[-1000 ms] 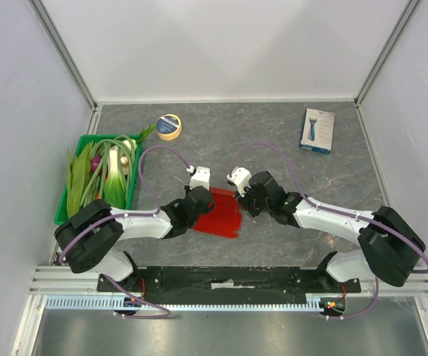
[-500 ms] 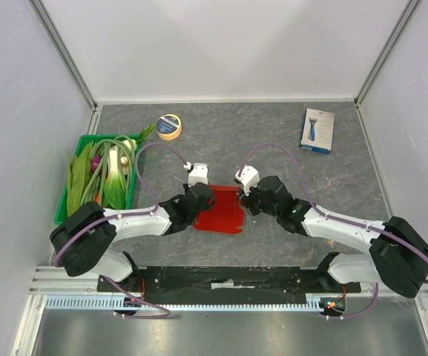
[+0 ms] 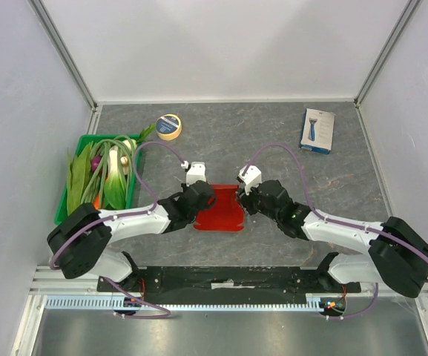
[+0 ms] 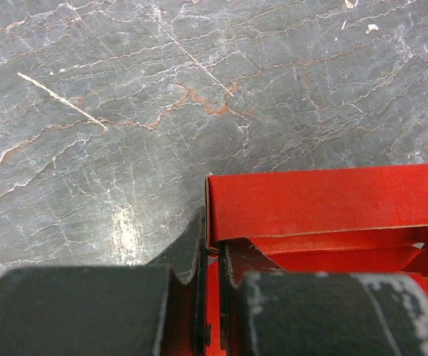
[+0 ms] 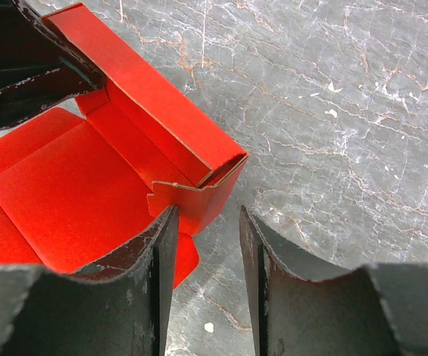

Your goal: Fold the paper box

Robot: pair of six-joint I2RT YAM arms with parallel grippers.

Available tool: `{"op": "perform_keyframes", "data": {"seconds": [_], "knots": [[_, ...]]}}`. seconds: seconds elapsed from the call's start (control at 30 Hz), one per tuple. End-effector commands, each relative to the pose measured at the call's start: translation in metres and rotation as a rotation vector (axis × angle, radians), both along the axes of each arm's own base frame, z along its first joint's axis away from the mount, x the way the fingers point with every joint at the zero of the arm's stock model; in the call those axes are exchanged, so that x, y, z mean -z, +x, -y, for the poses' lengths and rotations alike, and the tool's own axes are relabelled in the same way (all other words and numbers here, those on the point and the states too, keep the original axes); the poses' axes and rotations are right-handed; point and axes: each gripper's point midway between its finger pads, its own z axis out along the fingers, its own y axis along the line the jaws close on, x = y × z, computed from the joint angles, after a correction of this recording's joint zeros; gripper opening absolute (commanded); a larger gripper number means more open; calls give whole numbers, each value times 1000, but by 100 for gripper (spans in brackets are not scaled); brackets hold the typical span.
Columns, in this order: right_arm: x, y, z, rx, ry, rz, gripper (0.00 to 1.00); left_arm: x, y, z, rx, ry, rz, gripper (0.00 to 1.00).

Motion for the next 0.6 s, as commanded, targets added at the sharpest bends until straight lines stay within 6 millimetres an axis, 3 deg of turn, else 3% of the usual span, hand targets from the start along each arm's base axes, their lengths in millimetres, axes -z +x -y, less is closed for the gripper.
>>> {"op": "perform_keyframes", "data": {"seconds": [0.0, 0.3, 0.57], "knots": [[-31, 14, -11, 27, 92, 92, 46, -31, 5, 13, -6, -100, 46, 2], [-35, 31, -4, 189, 80, 101, 47, -42, 4, 14, -15, -139, 55, 2], [-33, 40, -10, 277, 44, 120, 44, -50, 5, 14, -20, -151, 69, 2]]}}
